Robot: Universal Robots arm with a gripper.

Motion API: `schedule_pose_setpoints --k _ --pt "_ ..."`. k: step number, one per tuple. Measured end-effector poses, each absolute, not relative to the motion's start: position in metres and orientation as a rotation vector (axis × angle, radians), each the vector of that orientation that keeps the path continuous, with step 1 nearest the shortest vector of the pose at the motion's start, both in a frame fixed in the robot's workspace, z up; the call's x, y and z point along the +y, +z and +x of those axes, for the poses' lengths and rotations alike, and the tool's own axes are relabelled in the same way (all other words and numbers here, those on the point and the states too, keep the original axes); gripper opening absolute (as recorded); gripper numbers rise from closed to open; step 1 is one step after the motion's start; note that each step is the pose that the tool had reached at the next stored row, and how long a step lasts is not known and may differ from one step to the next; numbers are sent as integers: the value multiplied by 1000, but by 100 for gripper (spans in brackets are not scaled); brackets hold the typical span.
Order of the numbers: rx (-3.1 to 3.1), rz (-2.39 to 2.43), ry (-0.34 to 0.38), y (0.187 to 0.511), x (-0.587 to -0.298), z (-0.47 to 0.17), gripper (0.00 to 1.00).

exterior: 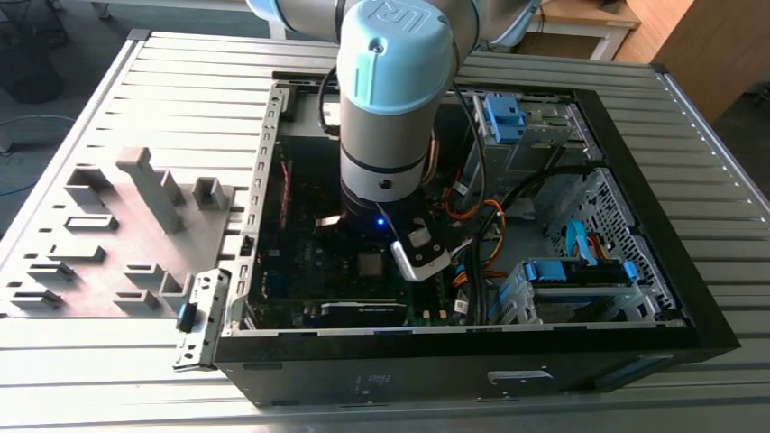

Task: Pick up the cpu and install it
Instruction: 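Place the cpu into insertion slot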

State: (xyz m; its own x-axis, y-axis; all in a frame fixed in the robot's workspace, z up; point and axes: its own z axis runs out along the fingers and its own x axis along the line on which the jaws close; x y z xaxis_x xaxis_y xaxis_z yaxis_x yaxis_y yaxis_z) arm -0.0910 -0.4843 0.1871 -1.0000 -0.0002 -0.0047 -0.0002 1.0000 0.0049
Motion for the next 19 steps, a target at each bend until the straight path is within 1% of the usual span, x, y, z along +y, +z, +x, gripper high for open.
schedule_pose_setpoints --k 19 --pt "3136 42 8 189 -484 -91 47"
